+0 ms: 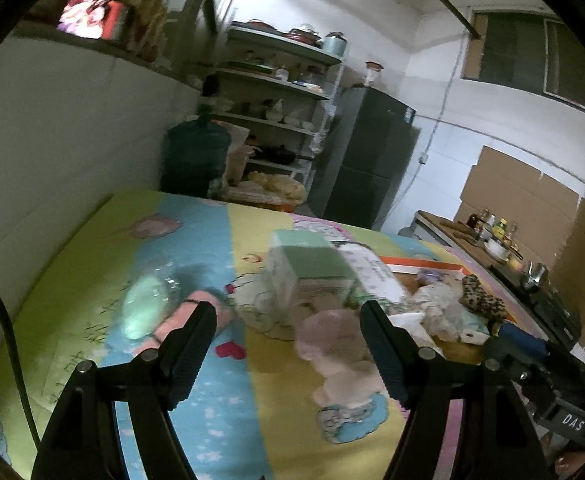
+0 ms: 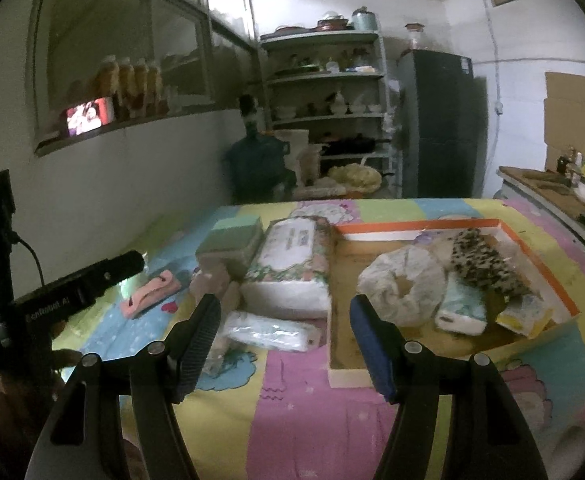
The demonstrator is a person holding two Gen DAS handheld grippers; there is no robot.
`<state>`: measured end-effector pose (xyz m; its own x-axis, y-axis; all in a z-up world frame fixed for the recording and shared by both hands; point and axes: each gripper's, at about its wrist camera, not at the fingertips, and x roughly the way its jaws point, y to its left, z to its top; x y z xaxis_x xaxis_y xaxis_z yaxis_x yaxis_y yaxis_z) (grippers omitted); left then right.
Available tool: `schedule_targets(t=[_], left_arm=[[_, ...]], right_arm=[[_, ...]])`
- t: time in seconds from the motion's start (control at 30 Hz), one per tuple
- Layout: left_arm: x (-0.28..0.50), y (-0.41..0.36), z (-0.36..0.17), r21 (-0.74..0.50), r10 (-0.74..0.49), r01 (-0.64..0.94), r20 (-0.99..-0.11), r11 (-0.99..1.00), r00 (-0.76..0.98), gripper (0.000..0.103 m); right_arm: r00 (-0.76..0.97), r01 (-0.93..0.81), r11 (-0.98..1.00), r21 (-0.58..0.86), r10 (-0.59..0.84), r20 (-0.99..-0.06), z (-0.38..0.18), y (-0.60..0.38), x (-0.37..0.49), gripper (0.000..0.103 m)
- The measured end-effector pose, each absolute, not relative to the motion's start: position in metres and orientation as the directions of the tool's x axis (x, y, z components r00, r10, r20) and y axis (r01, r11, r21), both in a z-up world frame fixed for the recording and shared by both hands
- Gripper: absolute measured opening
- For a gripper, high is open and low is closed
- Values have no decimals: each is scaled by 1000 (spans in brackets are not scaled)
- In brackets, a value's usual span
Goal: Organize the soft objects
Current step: 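Grasp the white wipes pack with the right gripper while the left grasps the pink plush bunny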
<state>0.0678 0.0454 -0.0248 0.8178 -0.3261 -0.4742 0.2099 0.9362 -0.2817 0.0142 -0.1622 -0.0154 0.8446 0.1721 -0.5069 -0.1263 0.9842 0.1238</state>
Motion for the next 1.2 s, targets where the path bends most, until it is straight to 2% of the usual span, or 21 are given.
schedule_targets(t=[0.1, 0.2, 0.27, 0.37, 0.43, 0.63, 0.67, 0.7, 0.73, 0.77, 0.9, 1.1, 1.2], left_arm=[[67, 56, -30, -293, -326, 202, -480, 935, 814, 74], [66, 62, -36, -290, -326, 201, -490, 936, 809, 74], [66, 64, -39, -290, -326, 200, -497, 936, 804, 74], [68, 66, -44, -296, -329, 197, -508, 935, 796, 74], [69, 65, -48, -298, -330, 195, -516, 934, 791, 74], [72, 56, -56, -278, -340, 217, -543, 936, 768, 74], [74, 53, -58, -275, -344, 224, -550, 935, 761, 74], [74, 50, -60, -273, -348, 229, -556, 934, 755, 74], [76, 46, -62, -270, -354, 238, -564, 933, 746, 74], [76, 43, -63, -269, -358, 244, -568, 932, 741, 74], [83, 30, -70, -278, -387, 273, -589, 921, 709, 74], [95, 5, -79, -315, -440, 308, -612, 898, 657, 74], [104, -12, -84, -314, -440, 309, -630, 898, 640, 74]], right_arm=[[830, -161, 984, 80, 179, -528, -23, -152, 18, 69], [818, -238, 968, -77, 157, -553, -34, -137, 23, 69], [810, -309, 921, -238, 124, -574, -44, -123, 26, 69], [804, -415, 789, -453, 84, -589, -62, -104, 31, 69], [805, -448, 713, -540, 58, -591, -73, -98, 38, 68], [810, -483, 569, -665, 3, -586, -98, -92, 62, 68], [805, -492, 565, -663, 5, -593, -100, -92, 64, 62], [789, -513, 564, -647, 13, -614, -103, -92, 68, 39], [769, -533, 576, -620, 25, -638, -106, -93, 71, 28], [763, -536, 588, -605, 31, -646, -107, -94, 73, 23], [777, -486, 687, -541, 56, -627, -101, -107, 70, 19], [800, -359, 913, -195, 192, -569, -61, -158, 50, 19], [836, -292, 946, -138, 183, -517, -53, -168, 36, 19]])
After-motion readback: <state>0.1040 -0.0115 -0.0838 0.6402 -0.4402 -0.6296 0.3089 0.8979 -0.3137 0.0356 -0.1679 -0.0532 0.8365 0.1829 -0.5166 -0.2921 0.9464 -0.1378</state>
